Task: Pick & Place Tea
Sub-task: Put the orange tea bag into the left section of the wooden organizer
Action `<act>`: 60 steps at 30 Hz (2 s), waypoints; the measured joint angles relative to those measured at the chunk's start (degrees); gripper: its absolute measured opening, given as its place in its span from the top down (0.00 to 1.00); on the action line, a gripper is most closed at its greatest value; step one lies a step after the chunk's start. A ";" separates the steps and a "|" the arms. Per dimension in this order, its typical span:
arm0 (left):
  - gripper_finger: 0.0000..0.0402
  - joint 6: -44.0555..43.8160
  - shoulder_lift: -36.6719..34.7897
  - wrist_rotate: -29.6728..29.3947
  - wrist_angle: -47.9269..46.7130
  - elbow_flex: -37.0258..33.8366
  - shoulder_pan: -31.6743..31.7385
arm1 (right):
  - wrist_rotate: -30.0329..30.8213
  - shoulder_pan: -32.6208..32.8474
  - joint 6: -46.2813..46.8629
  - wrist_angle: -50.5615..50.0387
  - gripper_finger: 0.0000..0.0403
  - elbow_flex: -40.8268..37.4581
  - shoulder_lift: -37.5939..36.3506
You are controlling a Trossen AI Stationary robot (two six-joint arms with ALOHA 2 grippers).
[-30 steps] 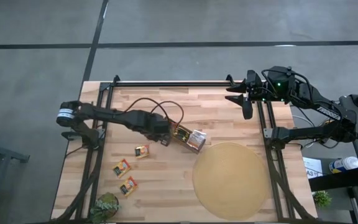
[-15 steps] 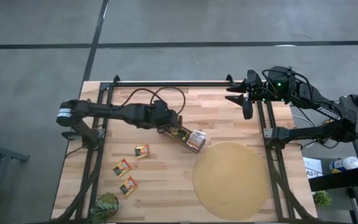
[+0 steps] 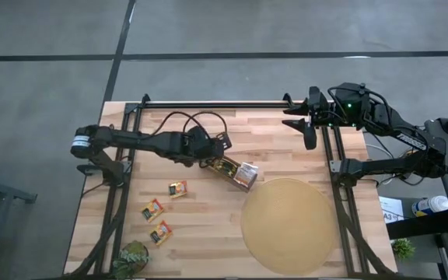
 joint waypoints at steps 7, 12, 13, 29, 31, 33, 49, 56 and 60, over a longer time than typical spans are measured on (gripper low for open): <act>1.00 -11.59 0.00 3.78 -1.31 0.00 -1.03 | 0.03 0.00 -6.51 -0.02 0.58 0.00 -0.03; 1.00 -18.11 0.00 6.09 -9.21 -0.02 -1.04 | 0.02 -0.02 -9.10 -0.21 0.58 0.00 -0.04; 1.00 -18.80 0.00 6.52 -10.72 -0.02 -1.02 | 0.03 -0.02 -9.49 -0.48 0.58 0.00 -0.04; 1.00 -19.37 4.16 7.56 -9.02 -0.04 3.61 | 0.02 -0.04 -16.27 -4.05 0.58 0.00 -0.17; 1.00 -19.73 5.23 7.80 -8.87 -0.07 3.77 | 0.00 -0.04 -16.59 -4.04 0.58 0.00 -0.20; 1.00 -19.81 6.09 8.25 -8.79 -0.07 3.90 | 0.03 -0.06 -17.10 -4.03 0.58 0.00 -0.22; 0.96 -18.37 8.17 10.53 -6.66 -0.07 4.03 | 0.09 -0.46 -17.67 -3.96 0.58 0.00 -0.46; 0.85 -18.28 8.17 10.98 -6.86 -0.07 4.03 | 0.09 -0.46 -17.76 -3.99 0.58 0.00 -1.14; 0.79 -18.25 8.17 10.98 -7.86 -0.07 4.12 | 0.07 -0.42 -17.75 -4.01 0.58 0.00 -1.58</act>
